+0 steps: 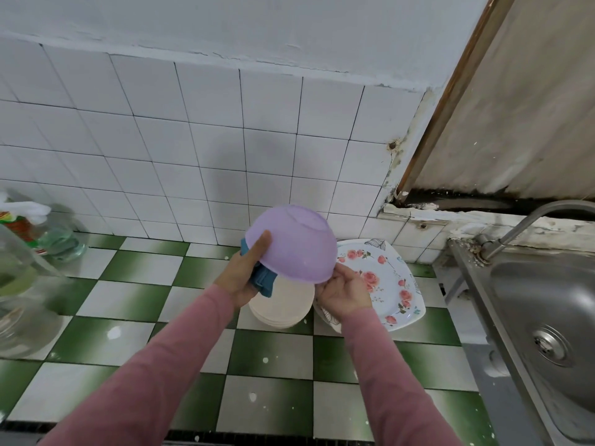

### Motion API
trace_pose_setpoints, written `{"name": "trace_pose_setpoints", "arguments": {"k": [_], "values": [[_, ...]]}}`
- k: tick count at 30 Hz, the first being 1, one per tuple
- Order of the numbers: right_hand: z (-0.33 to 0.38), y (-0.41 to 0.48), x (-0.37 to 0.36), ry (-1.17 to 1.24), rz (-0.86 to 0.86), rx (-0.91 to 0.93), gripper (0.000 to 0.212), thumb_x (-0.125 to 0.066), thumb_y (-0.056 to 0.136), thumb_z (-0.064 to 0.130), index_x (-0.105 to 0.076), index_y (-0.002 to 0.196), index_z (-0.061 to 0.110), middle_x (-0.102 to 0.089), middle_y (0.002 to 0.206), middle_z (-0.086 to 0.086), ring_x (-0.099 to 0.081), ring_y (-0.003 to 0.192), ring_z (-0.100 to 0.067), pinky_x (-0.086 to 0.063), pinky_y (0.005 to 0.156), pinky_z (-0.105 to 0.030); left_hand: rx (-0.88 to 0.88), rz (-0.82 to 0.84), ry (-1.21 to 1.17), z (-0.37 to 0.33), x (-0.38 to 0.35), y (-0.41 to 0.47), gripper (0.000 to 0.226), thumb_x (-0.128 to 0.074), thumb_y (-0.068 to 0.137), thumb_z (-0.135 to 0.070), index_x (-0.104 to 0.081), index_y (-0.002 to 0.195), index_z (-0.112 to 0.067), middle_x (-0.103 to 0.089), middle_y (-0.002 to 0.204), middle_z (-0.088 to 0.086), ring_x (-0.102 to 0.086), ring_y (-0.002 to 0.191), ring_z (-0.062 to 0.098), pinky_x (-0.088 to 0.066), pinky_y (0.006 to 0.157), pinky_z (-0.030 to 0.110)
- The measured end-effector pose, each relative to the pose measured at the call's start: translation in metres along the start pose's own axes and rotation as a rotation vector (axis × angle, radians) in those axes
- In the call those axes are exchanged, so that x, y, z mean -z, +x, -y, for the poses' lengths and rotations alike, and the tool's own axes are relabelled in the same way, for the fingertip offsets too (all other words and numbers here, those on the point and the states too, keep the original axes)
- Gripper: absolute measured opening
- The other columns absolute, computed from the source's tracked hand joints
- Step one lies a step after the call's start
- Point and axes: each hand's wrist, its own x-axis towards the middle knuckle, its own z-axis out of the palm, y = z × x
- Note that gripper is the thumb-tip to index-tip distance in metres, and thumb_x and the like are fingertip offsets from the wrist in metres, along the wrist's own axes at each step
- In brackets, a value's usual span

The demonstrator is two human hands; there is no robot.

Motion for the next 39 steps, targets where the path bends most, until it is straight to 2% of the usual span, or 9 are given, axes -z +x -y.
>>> {"name": "trace_pose_setpoints", "arguments": {"k": [3,8,12,17,21,27,32,36,39], "values": [[0.013,-0.005,-0.013,0.151,0.15,0.105,0.031,-0.06,0.075,-0.002,-0.066,0.105,-0.002,-0.074,0.093,-0.016,-0.074,0.077,-0.028,-0.063,0.065,-0.038,0.022,-0.092,0.064,0.01,0.005,0.006,0.106,-0.077,0.04,-0.082,-0.063,0.12,-0.013,-0.072,0.113,0.011,-0.069,0.102,0.026,-0.057,0.087,0.042],[0.04,-0.011,-0.035,0.112,0.122,0.286,0.029,-0.039,0.106,0.015,-0.06,0.121,0.003,-0.076,0.094,-0.011,-0.075,0.08,-0.022,-0.062,0.071,-0.036,-0.038,-0.35,-0.021,0.014,0.007,0.012,0.032,-0.052,0.096,-0.046,-0.061,0.096,-0.016,-0.065,0.092,0.009,-0.061,0.085,0.025,-0.05,0.08,0.038],[0.035,-0.023,-0.046,-0.257,0.005,0.465,0.017,-0.045,0.106,0.021,-0.054,0.12,0.018,-0.07,0.092,0.0,-0.068,0.078,-0.013,-0.059,0.069,-0.029,-0.263,-0.319,0.112,0.011,-0.004,0.014,0.041,-0.043,0.096,-0.057,-0.056,0.114,-0.022,-0.06,0.095,0.008,-0.055,0.083,0.026,-0.047,0.066,0.036],[-0.004,-0.036,-0.065,-0.79,-0.001,0.564,0.018,-0.042,0.107,0.029,-0.058,0.102,0.022,-0.063,0.098,-0.008,-0.059,0.09,-0.023,-0.053,0.073,-0.036,-0.668,-0.062,0.613,0.009,-0.055,-0.003,0.038,-0.039,0.099,-0.05,-0.046,0.132,-0.034,-0.056,0.125,-0.004,-0.055,0.113,0.011,-0.047,0.095,0.026],[-0.007,-0.05,-0.075,-0.881,0.03,0.602,0.022,-0.043,0.107,0.021,-0.065,0.108,0.016,-0.071,0.095,-0.004,-0.068,0.084,-0.012,-0.058,0.075,-0.026,-0.924,-0.026,1.123,0.01,-0.06,0.012,0.051,-0.031,0.101,-0.044,-0.041,0.147,-0.023,-0.037,0.153,-0.004,-0.022,0.146,0.015,-0.018,0.121,0.037],[-0.005,-0.052,-0.065,-1.069,-0.001,0.711,0.028,-0.04,0.106,0.013,-0.057,0.095,-0.007,-0.058,0.083,-0.009,-0.051,0.074,-0.014,-0.042,0.066,-0.026,-0.549,-0.114,0.696,-0.014,-0.062,0.03,0.04,-0.042,0.094,-0.039,-0.059,0.124,-0.019,-0.063,0.118,0.0,-0.058,0.111,0.018,-0.046,0.098,0.029],[-0.003,-0.051,-0.064,-1.029,0.008,0.711,0.027,-0.04,0.106,0.011,-0.059,0.095,-0.005,-0.058,0.077,-0.005,-0.052,0.067,-0.007,-0.045,0.063,-0.021,-0.844,-0.04,0.945,0.005,-0.06,0.02,0.043,-0.041,0.098,-0.038,-0.051,0.136,-0.021,-0.052,0.138,-0.001,-0.046,0.129,0.011,-0.034,0.111,0.024],[0.009,-0.054,-0.062,-1.17,0.045,0.785,0.028,-0.044,0.104,0.009,-0.056,0.084,-0.006,-0.05,0.074,-0.004,-0.041,0.065,-0.007,-0.035,0.06,-0.023,-0.36,-0.196,0.475,-0.009,-0.063,0.03,0.026,-0.048,0.09,-0.044,-0.062,0.107,-0.03,-0.066,0.106,0.0,-0.061,0.096,0.018,-0.05,0.084,0.03],[0.022,-0.058,-0.059,-1.072,0.008,0.774,0.037,-0.046,0.104,0.015,-0.059,0.07,0.013,-0.049,0.069,0.002,-0.041,0.068,-0.013,-0.032,0.061,-0.027,-0.068,-0.224,0.346,-0.017,-0.053,0.033,0.03,-0.049,0.083,-0.055,-0.06,0.082,-0.026,-0.049,0.066,-0.004,-0.039,0.053,0.015,-0.027,0.048,0.025]]}}
